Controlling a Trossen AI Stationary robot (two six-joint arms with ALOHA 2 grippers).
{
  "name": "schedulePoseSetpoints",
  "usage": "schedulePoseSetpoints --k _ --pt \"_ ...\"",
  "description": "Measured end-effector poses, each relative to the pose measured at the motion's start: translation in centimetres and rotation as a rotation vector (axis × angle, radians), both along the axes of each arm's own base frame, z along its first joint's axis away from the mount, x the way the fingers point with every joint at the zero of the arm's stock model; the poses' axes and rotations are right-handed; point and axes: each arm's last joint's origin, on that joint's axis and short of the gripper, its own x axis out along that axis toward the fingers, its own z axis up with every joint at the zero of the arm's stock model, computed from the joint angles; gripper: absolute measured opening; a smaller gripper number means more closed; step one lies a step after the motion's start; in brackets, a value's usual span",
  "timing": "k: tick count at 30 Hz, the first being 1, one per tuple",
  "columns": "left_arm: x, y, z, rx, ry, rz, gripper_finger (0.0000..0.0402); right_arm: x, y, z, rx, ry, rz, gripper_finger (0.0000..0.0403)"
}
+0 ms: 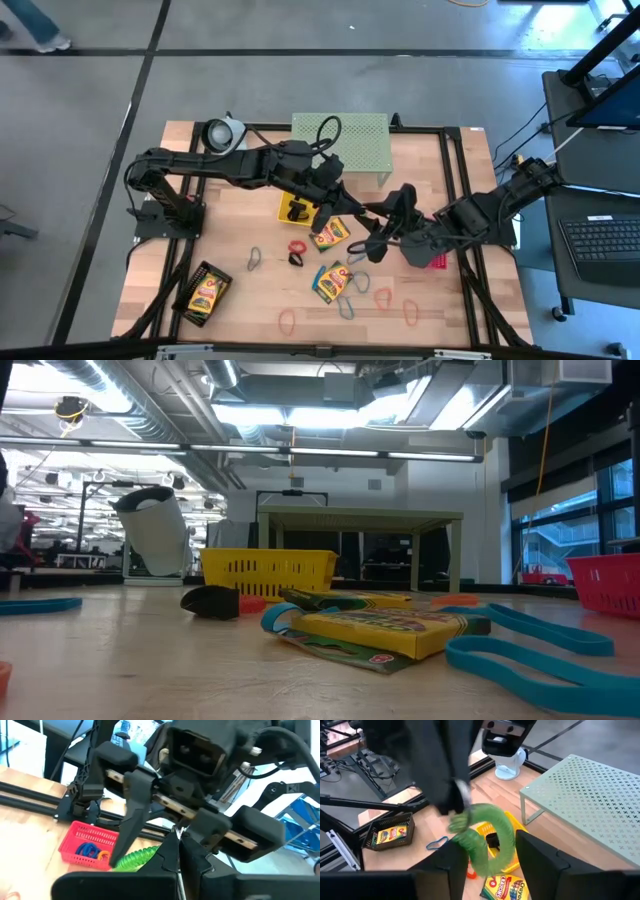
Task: Pick & Place Office Desk Supplies
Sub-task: Put the green spring keychain into the red bin
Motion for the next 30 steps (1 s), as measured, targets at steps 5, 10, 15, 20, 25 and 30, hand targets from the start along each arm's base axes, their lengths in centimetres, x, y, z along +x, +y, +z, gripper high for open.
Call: schedulePoseSetpoints --k 5,10,15,20,25,30 --pt "0.0 0.0 0.2 -0.003 -0.016 -0.009 0.0001 0.3 -0.4 0.0 0.013 0.009 -0.001 0.0106" --pt "0.0 -0.1 0.1 -0.004 -0.015 -0.014 0.0001 0.3 -0.5 0.0 -0.017 0.022 0.014 0.0012" --pt "0.0 0.0 0.1 -0.006 -0.013 -0.009 0.0001 0.1 0.0 0.1 -0.006 0.006 0.022 0.0037" --pt "0.1 0.1 0.1 -0.013 -0.009 0.037 0.0001 -0.2 0.8 0.1 0.006 -0.002 0.058 0.0068" --pt "0.1 0.6 -0.2 -0.026 0.032 0.071 0.0001 -0.5 1.4 0.2 0.096 0.000 0.102 0.0103" --pt "0.1 1.1 -0.5 -0.003 0.056 0.169 0.0001 -1.5 1.1 2.0 0.066 -0.033 0.039 0.0113"
